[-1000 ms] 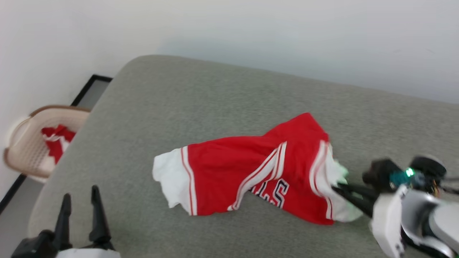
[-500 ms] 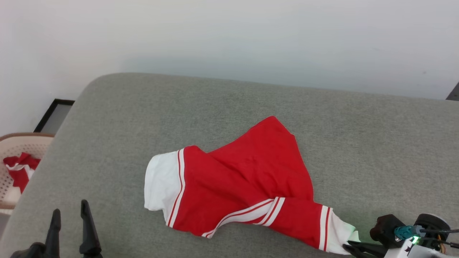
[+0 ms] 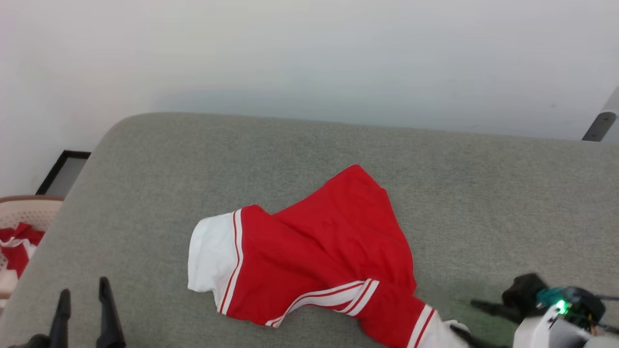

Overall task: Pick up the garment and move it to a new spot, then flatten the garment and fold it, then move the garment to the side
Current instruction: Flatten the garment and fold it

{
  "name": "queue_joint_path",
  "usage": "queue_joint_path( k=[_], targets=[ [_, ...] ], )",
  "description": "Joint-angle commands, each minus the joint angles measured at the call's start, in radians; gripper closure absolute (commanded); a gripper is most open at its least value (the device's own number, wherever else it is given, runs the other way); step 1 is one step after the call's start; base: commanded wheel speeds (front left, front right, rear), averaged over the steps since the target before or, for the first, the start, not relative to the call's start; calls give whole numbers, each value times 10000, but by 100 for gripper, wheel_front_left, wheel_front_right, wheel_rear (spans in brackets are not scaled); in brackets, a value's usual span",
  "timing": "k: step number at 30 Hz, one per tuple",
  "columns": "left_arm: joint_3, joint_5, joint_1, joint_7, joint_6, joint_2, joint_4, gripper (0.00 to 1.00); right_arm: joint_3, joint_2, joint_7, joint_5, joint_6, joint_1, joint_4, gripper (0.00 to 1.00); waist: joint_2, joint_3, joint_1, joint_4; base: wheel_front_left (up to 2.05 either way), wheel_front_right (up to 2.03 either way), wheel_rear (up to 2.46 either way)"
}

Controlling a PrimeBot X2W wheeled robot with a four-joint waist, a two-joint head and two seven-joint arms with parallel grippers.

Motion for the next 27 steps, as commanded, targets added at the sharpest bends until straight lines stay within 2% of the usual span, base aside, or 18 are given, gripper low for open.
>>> queue_joint_path(
  k=[1, 7, 13, 14, 22, 27],
  targets=[
    [39, 66, 168, 10, -27, 85, -60, 0, -278, -71, -113, 136, -6, 148, -73, 0, 0, -79, 0, -95, 0, 0, 0],
    [-2, -50, 335, 378, -101, 356, -491, 0, -1719, -21, -463, 69, -6, 506, 50, 0, 0, -201, 0, -367, 0, 0, 0],
    [-258, -311, 228, 1233, -268, 765, -1007, 0, -3830, 584, -912, -962, -8, 1130, 729, 0, 0, -206, 0, -692, 0, 0, 0],
    [-258, -311, 228, 1233, -268, 765, -1007, 0, -3830, 584, -912, -962, -8, 1130, 729, 0, 0, -206, 0, -692, 0, 0, 0],
    [-878, -891, -367, 3040, -441, 1727, -1347, 0, -7269, 2409, -1326, -3228, -6, 2060, 1102, 0, 0, -9, 0, -1138, 0, 0, 0],
    [-1329, -1645, -1127, 4895, -480, 2397, -1012, 0, -8866, 3614, -1111, -4499, -6, 2515, 638, 0, 0, 306, 0, -1364, 0, 0, 0]
  ],
)
